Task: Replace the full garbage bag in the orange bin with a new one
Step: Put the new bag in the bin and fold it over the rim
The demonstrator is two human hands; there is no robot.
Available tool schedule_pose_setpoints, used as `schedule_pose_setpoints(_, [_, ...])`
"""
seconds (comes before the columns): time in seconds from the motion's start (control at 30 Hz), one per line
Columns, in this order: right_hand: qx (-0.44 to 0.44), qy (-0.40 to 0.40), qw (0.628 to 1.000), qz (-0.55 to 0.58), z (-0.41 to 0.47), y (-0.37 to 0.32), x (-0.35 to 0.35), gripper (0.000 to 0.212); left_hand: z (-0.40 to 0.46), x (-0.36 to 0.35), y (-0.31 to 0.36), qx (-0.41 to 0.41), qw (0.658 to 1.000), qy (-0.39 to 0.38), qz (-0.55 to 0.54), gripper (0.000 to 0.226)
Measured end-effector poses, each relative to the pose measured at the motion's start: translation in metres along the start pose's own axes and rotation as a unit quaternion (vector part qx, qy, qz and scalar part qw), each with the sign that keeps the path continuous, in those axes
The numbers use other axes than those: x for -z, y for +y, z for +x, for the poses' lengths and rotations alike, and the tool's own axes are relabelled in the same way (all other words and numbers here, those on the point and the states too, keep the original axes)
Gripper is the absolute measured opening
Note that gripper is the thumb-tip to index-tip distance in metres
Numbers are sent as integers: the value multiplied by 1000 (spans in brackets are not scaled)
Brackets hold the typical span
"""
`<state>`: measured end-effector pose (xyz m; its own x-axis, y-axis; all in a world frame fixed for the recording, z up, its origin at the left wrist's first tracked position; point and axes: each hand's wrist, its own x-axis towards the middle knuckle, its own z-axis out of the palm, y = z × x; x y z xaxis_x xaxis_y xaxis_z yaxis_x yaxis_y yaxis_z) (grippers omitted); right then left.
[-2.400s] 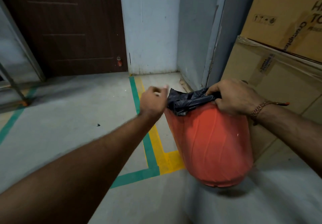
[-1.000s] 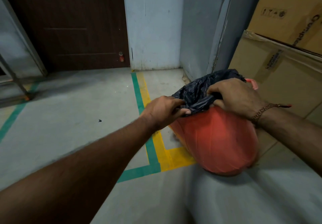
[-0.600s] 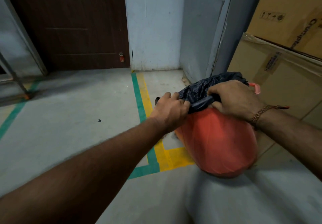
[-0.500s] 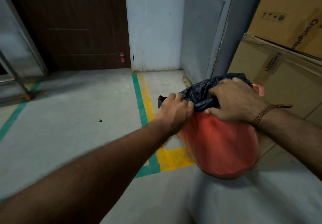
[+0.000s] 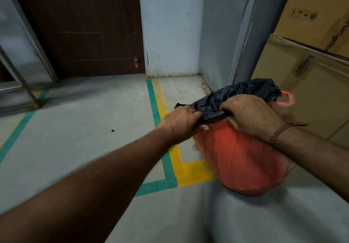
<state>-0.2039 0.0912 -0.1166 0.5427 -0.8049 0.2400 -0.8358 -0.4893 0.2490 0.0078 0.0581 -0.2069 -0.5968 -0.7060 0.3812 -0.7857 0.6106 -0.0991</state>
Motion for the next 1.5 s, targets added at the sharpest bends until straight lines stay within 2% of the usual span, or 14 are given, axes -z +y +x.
schedule_pose_setpoints(0.1, [-9,2,1000,6,1,1,-2,18,-12,-1,-8,15,998,-11,-67,56])
schedule_pose_setpoints(0.27, [-10,21,1000,7,-2,4,-6,18,-11,1,-8,40,992,8,-119,32])
schedule_pose_setpoints(0.43, [-17,28,999,40,5,18,-4,24,-6,2,-7,-3,999,37,0,26])
schedule_pose_setpoints(0.57, [-10,61,995,74,9,29,-6,28,-2,8,-6,8,990,95,102,24])
schedule_pose_setpoints(0.7, [-23,60,991,116,10,43,-9,27,4,13,-3,-1,978,141,156,16])
schedule_pose_setpoints(0.77, [-31,41,993,102,9,45,-4,30,7,16,3,-15,973,151,174,17])
schedule_pose_setpoints(0.87, [-5,44,999,-24,8,34,8,63,13,20,12,-23,970,154,186,16])
schedule_pose_setpoints(0.9, [7,54,998,-26,8,26,11,69,15,21,13,-23,969,152,192,17])
schedule_pose_setpoints(0.93, [17,60,998,-8,8,19,13,67,17,21,14,-23,969,147,197,18])
schedule_pose_setpoints(1.03, [33,64,997,22,12,4,5,43,18,20,14,-30,968,151,199,20])
schedule_pose_setpoints(1.13, [25,89,995,29,13,9,-8,26,19,14,10,-31,976,152,152,19])
schedule_pose_setpoints(1.27, [20,101,993,59,13,27,-13,23,14,13,-5,10,991,116,69,44])
schedule_pose_setpoints(1.4, [26,116,991,66,10,37,-14,21,3,10,-19,85,994,70,-13,50])
schedule_pose_setpoints(1.5, [32,118,989,80,8,42,-14,22,1,10,-23,91,990,91,-50,46])
